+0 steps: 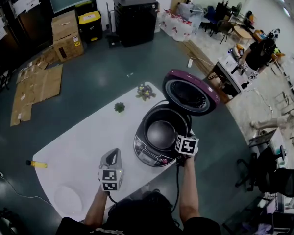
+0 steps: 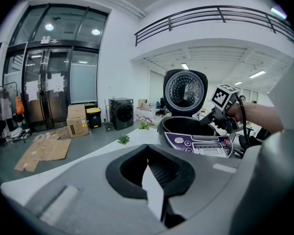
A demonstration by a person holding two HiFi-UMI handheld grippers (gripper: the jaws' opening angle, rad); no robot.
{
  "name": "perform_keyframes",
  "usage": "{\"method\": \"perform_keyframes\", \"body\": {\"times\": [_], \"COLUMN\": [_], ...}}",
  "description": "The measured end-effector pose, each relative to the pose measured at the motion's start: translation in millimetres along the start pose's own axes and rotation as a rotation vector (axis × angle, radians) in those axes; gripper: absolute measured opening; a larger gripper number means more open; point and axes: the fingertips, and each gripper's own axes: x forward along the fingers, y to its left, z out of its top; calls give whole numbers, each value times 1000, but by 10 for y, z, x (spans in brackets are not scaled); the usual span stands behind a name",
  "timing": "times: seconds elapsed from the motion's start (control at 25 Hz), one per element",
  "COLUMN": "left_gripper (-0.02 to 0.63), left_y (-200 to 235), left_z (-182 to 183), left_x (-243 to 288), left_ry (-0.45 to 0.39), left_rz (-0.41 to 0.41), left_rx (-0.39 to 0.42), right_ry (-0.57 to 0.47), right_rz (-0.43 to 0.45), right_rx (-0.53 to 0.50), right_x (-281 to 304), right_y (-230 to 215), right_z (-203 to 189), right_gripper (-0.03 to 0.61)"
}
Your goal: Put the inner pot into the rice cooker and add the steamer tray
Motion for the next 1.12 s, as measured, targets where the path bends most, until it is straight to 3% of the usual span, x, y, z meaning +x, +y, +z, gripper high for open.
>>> {"method": "perform_keyframes", "body": {"times": [0.64, 1.12], "left_gripper": [11, 11], "left_y": [-52, -31], "left_z": [32, 59], "left_x": [-514, -940], "left_ry": [-54, -117], "left_rz": [-28, -39], "left_rx": [13, 58], "right_ry": [-124, -343], "right_rz": [3, 148], "right_rx": [2, -19], "right_x": [-798, -1688], "right_y": [183, 775], "right_z": [3, -289], "right_gripper": [259, 259]}}
